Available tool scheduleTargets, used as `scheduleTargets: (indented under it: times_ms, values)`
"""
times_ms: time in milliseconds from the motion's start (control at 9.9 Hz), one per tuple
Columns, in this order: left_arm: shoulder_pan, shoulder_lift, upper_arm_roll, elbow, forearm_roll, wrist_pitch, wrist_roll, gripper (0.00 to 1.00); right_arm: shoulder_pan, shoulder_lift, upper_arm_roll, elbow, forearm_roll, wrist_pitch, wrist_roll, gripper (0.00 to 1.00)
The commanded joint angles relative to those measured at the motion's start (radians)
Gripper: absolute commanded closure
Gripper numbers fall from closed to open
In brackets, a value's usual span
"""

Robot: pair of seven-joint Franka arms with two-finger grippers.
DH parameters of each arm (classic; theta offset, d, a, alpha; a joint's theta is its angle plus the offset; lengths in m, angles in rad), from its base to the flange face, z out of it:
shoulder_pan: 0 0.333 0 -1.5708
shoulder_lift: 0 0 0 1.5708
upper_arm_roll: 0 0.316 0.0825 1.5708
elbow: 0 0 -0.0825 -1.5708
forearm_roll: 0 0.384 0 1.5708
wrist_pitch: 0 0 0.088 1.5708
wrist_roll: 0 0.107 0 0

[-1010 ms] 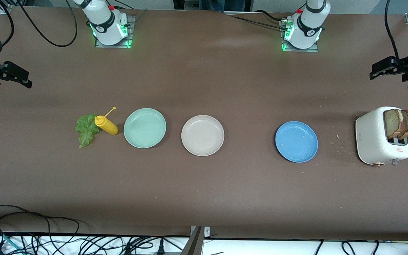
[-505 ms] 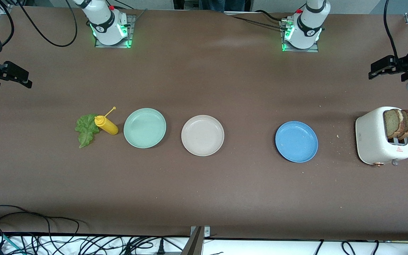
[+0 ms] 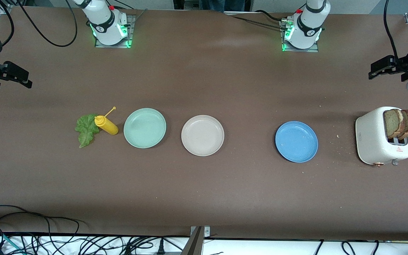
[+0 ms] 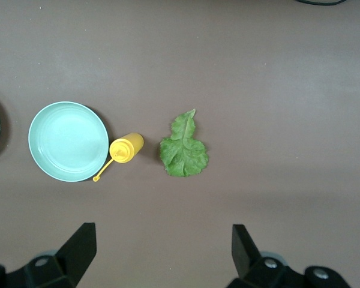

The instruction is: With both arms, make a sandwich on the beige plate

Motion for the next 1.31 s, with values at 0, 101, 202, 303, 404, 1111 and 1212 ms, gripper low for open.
scheduleTargets:
  times_ms: [0, 101, 202, 303, 404, 1111, 1212]
  values:
    - [0.003, 0.000, 0.000, 0.008, -0.011, -0.005, 0.007, 0.00, -0.006, -0.008, 0.002, 0.003, 0.011, -0.006, -0.008, 0.00]
    - [0.005, 0.000, 0.002, 0.008, -0.011, -0.005, 0.007, 0.00, -0.006, -0.008, 0.004, 0.003, 0.011, -0.006, -0.008, 0.00]
    - [0.006, 0.000, 0.002, 0.008, -0.011, -0.005, 0.007, 0.00, -0.006, -0.008, 0.002, 0.003, 0.011, -0.004, -0.008, 0.00]
    - [0.006, 0.000, 0.002, 0.008, -0.011, -0.005, 0.007, 0.00, -0.006, -0.009, 0.004, 0.003, 0.011, -0.006, -0.008, 0.00]
    - [0.006, 0.000, 0.002, 0.005, 0.001, -0.005, 0.007, 0.00, -0.006, -0.008, 0.004, 0.003, 0.011, -0.004, -0.008, 0.00]
    - [0.012, 0.009, 0.002, 0.003, 0.033, -0.004, 0.009, 0.00, -0.004, -0.008, 0.005, 0.008, 0.009, -0.003, -0.008, 0.00]
    - [0.015, 0.011, 0.003, 0.005, 0.033, -0.005, 0.009, 0.00, -0.004, -0.006, 0.004, 0.008, 0.008, -0.001, -0.008, 0.00]
